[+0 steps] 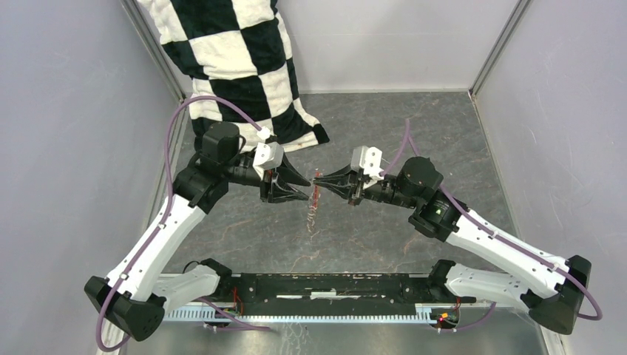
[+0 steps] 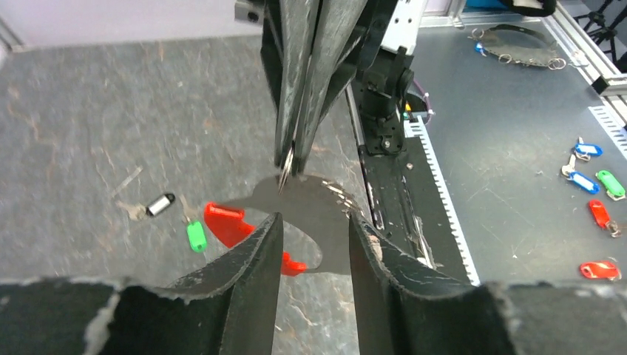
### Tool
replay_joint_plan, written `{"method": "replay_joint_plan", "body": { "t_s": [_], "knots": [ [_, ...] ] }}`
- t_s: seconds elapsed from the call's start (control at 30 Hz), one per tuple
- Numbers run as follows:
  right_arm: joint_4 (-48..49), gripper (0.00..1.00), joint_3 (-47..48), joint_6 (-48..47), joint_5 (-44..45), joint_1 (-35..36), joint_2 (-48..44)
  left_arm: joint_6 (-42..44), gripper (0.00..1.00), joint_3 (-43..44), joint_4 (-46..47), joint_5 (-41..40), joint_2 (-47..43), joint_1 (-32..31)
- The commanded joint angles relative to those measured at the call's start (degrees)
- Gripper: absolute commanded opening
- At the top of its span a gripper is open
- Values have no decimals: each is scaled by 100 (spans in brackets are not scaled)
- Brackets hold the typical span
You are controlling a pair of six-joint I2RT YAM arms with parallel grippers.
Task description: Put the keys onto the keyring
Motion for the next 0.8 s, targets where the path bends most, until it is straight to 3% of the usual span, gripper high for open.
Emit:
{"method": "replay_joint_plan", "body": {
  "t_s": [0.0, 0.17, 0.6, 0.77],
  "knots": [
    [758, 0, -269, 411, -351, -162, -192, -1182, 45, -431, 629, -456, -391, -25],
    [1084, 0, -482, 728, -722, -264, -121, -1916, 43, -944, 1580, -467, -736, -32],
    [822, 0, -416, 760, -1409, -315, 181, -1277, 34, -919, 1170, -101, -588, -25],
    [823, 0, -402, 772, -1435, -313, 196, -1114, 18, -931, 1048, 1, -631, -34]
  ]
}}
